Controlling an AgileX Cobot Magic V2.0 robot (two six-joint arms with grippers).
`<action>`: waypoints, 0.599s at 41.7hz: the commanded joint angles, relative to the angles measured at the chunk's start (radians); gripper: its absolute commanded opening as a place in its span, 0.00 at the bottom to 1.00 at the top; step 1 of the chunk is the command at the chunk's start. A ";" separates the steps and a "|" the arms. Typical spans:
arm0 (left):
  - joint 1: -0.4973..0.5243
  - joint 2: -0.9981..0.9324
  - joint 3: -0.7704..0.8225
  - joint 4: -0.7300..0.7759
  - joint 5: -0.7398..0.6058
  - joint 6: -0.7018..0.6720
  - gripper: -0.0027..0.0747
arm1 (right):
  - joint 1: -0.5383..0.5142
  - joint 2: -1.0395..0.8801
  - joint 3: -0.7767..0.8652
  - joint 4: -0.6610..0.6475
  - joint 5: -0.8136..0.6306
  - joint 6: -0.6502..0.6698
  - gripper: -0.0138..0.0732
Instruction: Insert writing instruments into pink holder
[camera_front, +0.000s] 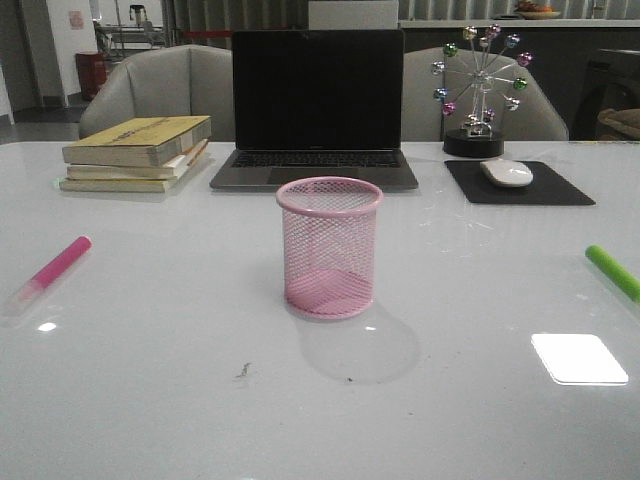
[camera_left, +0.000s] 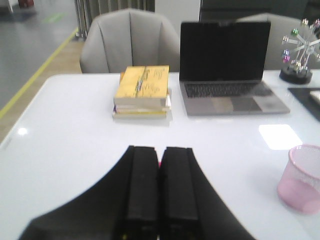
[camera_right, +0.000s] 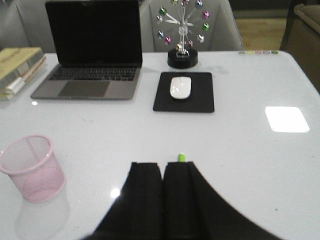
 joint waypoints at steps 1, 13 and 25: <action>-0.007 0.039 -0.031 -0.010 -0.054 -0.009 0.15 | -0.006 0.049 -0.029 -0.047 -0.046 -0.005 0.24; -0.007 0.099 -0.031 0.007 -0.017 -0.009 0.23 | -0.006 0.133 -0.019 -0.080 0.016 -0.005 0.48; -0.007 0.140 -0.031 0.007 -0.017 -0.009 0.73 | -0.006 0.240 -0.019 -0.079 0.027 -0.005 0.76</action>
